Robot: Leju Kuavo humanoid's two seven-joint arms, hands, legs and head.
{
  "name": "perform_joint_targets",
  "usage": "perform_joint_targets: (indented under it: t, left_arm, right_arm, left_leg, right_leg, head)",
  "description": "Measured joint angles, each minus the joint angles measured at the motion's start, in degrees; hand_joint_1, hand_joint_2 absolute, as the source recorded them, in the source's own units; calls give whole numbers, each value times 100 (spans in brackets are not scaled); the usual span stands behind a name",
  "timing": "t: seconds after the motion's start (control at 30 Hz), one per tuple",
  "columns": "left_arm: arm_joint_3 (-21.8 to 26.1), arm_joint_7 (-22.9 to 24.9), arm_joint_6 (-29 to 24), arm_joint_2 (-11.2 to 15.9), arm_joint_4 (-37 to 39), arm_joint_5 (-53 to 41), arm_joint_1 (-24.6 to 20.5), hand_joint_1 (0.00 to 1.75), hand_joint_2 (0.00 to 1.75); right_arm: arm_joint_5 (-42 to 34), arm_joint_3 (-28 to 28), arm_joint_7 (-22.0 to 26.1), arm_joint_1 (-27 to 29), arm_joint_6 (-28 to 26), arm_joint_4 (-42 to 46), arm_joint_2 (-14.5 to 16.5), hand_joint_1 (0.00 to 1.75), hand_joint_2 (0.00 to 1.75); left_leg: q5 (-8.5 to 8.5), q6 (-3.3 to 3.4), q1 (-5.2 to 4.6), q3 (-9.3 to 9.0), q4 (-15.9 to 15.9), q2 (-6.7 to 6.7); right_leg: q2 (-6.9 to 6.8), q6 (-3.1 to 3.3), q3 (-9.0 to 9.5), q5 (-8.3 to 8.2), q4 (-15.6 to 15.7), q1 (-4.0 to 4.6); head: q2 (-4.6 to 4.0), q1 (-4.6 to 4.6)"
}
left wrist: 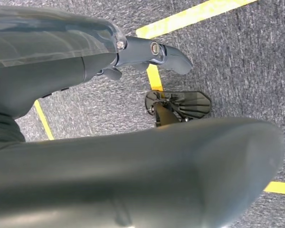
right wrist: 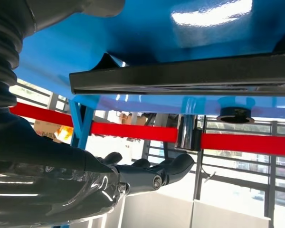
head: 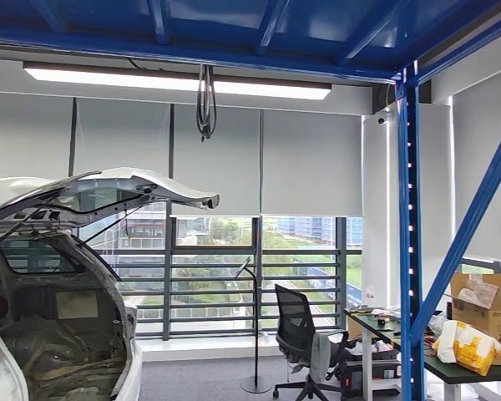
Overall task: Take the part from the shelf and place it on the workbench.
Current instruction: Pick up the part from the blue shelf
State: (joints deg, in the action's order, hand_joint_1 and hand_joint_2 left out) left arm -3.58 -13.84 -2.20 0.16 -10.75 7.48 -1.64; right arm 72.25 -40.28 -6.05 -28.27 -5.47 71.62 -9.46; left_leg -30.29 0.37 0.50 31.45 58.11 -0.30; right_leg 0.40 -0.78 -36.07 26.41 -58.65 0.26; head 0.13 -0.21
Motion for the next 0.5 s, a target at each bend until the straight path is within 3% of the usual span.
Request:
perform_joint_targets:
  t: [0.5]
  left_arm:
    - [4,-99,51,69,0,-90,3,0,0]
  right_arm:
    - [517,407,-193,3,-26,-545,297,0,175]
  left_leg:
    - [0,0,0,-2,0,0]
  right_leg:
    - [0,0,3,0,0,0]
  head:
    - [0,-1]
